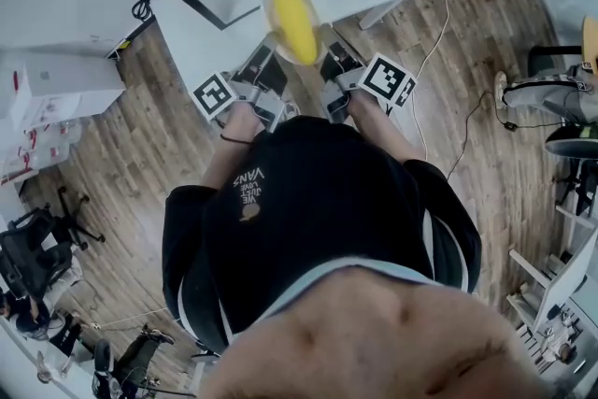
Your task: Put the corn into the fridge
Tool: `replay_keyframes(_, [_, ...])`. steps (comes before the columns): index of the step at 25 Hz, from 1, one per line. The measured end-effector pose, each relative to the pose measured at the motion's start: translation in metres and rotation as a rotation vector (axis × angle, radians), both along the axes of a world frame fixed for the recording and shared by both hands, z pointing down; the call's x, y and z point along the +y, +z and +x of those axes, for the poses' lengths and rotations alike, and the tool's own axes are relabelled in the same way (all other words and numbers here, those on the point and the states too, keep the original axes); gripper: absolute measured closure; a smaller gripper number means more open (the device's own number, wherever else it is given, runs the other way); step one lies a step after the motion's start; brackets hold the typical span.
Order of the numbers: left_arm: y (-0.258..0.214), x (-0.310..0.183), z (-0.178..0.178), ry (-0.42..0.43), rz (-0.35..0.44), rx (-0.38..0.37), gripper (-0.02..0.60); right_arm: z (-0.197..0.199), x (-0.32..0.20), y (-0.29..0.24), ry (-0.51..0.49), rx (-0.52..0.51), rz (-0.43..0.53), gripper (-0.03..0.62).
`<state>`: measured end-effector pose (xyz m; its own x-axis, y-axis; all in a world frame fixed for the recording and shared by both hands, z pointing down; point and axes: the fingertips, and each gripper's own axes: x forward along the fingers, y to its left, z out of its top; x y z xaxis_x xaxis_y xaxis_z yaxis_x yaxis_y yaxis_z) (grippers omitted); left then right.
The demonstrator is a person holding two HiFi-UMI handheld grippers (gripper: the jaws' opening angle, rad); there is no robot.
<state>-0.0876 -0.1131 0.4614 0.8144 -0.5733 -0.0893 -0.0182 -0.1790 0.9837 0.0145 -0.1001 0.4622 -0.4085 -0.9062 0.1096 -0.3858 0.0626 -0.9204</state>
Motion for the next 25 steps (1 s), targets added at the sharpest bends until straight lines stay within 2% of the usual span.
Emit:
replay_keyframes(11, [-0.001, -0.03, 0.001, 0.07, -0.005, -0.003, 0.529, 0.0, -0.024, -0.001, 0.067, 0.004, -0.009, 0.568])
replay_keyframes(25, [-0.007, -0.072, 0.019, 0.019, -0.009, 0.01, 0.529, 0.019, -0.07, -0.007, 0.023, -0.002, 0.0, 0.568])
